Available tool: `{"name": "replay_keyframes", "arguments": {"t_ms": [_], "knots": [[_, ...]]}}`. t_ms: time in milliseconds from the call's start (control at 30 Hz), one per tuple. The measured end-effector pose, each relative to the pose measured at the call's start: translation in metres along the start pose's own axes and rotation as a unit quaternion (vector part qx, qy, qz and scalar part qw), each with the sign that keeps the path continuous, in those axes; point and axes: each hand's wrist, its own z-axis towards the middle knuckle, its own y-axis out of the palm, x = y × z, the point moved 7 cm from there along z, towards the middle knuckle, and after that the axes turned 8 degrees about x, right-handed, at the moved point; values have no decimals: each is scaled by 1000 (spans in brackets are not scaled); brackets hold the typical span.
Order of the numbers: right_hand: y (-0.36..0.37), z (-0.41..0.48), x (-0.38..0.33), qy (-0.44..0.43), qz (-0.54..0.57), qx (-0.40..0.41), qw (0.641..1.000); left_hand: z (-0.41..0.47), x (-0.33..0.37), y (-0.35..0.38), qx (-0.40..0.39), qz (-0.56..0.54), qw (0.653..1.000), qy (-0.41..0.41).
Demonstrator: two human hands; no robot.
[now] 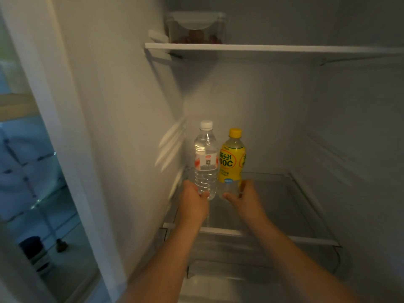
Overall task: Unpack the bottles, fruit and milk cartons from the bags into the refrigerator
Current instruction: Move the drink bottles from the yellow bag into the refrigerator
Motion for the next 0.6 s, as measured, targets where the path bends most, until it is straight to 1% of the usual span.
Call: {"name": "replay_keyframes", "arguments": {"t_ms": [100,200,333,500,600], "knots": [[16,20,1,9,-19,8,1000,18,1,7,29,-2,1000,-6],[31,39,-3,12,-33,22,999,39,1,13,57,39,998,-14],[50,59,-8,10,-92,28,995,70,-3,19,72,76,993,-54],[71,81,-11,12,-116,27,993,92,-11,30,72,23,988,-135],[78,87,-9,9,-121,34,992,99,-17,39,76,-4,986,-146]]}}
